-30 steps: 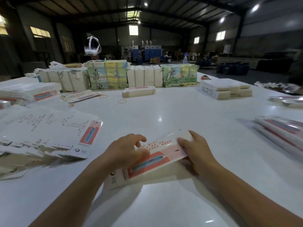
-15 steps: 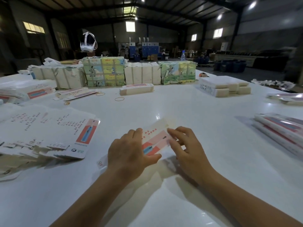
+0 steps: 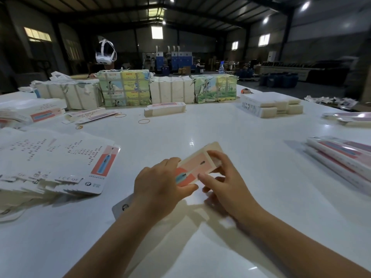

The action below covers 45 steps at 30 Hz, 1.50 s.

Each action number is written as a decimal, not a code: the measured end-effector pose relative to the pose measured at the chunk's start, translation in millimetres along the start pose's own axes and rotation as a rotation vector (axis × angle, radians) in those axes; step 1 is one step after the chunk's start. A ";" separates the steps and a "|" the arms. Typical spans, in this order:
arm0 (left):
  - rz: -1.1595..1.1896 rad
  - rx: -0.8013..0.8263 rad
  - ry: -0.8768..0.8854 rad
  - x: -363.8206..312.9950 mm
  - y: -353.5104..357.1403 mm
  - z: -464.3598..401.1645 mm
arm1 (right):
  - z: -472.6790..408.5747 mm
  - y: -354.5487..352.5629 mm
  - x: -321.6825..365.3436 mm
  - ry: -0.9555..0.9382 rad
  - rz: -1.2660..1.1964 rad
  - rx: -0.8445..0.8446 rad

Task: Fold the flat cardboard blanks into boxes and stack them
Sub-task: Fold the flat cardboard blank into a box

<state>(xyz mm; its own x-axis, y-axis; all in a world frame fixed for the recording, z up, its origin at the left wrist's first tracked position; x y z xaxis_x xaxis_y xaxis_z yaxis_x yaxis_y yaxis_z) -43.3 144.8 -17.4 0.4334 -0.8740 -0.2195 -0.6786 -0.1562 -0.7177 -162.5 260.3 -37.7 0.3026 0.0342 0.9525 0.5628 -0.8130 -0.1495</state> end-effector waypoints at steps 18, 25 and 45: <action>0.008 0.075 0.038 0.3 13.6 -0.4 | -4.9 -11.7 -1.1 -0.144 -0.066 -0.172; -0.023 0.066 0.074 -3.9 15.2 0.9 | -2.7 -9.8 0.9 -0.204 0.051 -0.205; 0.015 0.087 0.030 -4.3 9.7 3.1 | -13.2 -12.2 -0.9 -0.013 -0.149 -0.080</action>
<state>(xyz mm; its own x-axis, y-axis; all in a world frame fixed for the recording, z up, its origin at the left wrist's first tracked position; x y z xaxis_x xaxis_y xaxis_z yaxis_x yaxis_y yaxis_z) -49.9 148.4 -25.4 0.4045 -0.8898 -0.2114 -0.6303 -0.1037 -0.7694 -179.7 262.5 -33.2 0.2302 0.1653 0.9590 0.5392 -0.8420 0.0157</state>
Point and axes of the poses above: each hand's wrist, its own z-axis away from the middle knuckle, its own y-axis out of the palm, x = y × z, the point moved 3 cm from there along -z, towards the middle knuckle, and after that the axes turned 12 degrees about -x, right-handed, at the moved point
